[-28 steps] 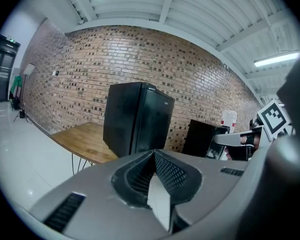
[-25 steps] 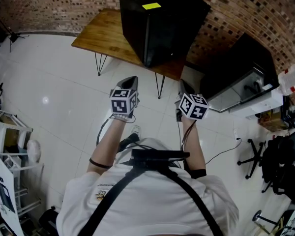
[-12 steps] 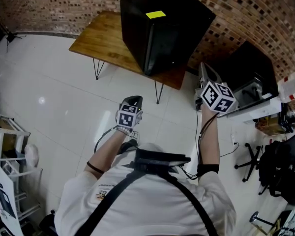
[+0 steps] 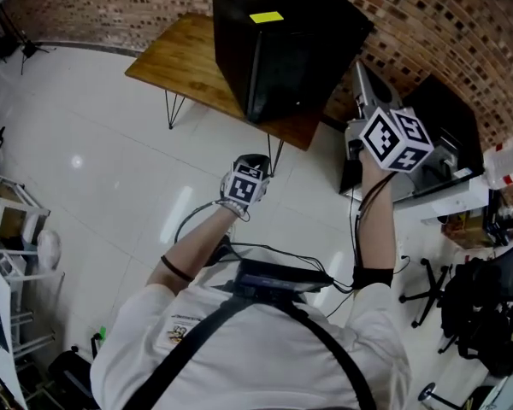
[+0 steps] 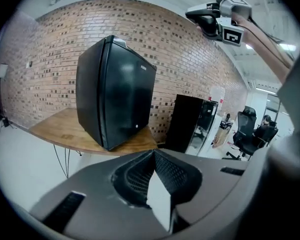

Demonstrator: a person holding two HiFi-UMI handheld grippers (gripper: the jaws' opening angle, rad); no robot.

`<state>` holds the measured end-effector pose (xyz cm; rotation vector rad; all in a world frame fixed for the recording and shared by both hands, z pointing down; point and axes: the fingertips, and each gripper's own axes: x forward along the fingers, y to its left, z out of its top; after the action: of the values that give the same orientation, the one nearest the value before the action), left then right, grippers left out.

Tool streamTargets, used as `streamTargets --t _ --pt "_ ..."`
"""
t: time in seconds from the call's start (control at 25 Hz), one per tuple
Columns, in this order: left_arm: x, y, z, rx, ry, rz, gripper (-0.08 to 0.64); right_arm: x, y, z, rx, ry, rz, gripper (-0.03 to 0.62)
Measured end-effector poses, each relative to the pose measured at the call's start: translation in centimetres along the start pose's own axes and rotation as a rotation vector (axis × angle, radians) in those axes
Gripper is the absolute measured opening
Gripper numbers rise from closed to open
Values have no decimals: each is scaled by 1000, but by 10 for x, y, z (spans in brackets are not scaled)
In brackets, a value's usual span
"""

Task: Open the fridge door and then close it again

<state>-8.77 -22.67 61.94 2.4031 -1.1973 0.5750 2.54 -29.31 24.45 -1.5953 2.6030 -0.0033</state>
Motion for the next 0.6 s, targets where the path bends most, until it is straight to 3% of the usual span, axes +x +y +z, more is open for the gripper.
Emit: streamTargets --t 0.28,0.6 --pt "-35 -74 -27 -58 -39 91 2 -50 21 -4 -3 18 152 28" --pt "-58 -78 -14 -62 -80 168 2 -62 48 0 30 10 231 29"
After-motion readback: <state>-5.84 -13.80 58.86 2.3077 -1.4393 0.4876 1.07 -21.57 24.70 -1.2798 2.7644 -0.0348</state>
